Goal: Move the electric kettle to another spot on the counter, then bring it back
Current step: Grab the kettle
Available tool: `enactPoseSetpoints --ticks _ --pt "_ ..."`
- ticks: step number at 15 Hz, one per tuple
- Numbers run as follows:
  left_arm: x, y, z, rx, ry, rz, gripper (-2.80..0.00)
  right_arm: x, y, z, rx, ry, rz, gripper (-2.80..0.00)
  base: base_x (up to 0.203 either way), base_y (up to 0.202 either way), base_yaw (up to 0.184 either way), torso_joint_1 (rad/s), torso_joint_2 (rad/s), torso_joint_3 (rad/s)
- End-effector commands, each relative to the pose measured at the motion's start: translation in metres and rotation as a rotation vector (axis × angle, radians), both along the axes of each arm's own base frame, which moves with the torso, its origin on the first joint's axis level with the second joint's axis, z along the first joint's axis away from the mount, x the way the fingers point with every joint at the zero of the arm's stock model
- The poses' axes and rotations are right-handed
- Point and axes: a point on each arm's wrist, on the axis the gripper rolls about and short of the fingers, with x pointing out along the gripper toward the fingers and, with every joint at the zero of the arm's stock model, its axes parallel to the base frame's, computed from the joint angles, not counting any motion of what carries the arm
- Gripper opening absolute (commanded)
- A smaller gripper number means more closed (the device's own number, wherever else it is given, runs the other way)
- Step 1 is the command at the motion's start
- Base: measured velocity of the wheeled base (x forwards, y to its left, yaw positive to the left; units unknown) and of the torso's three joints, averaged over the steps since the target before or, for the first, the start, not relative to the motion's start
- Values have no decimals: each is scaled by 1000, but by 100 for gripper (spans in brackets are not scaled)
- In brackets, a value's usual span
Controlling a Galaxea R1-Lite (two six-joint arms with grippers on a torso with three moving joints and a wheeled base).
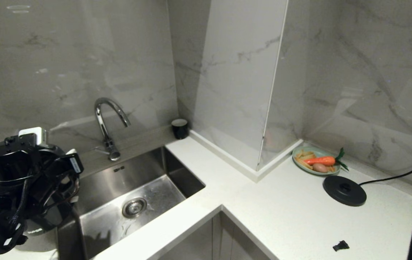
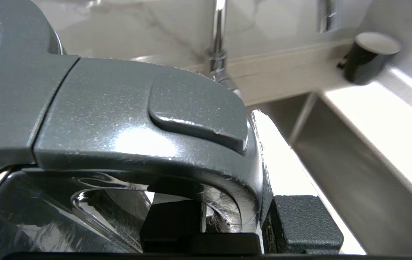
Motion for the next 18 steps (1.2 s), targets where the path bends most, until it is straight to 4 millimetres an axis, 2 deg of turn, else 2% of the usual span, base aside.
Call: enactPoseSetpoints --ticks 1,18 --pt "-2 -5 6 1 -24 -14 -280 0 0 0 0 2 0 -280 0 0 0 0 0 0" --pt "-10 -45 13 1 -16 -153 -280 0 0 0 0 2 0 -280 0 0 0 0 0 0"
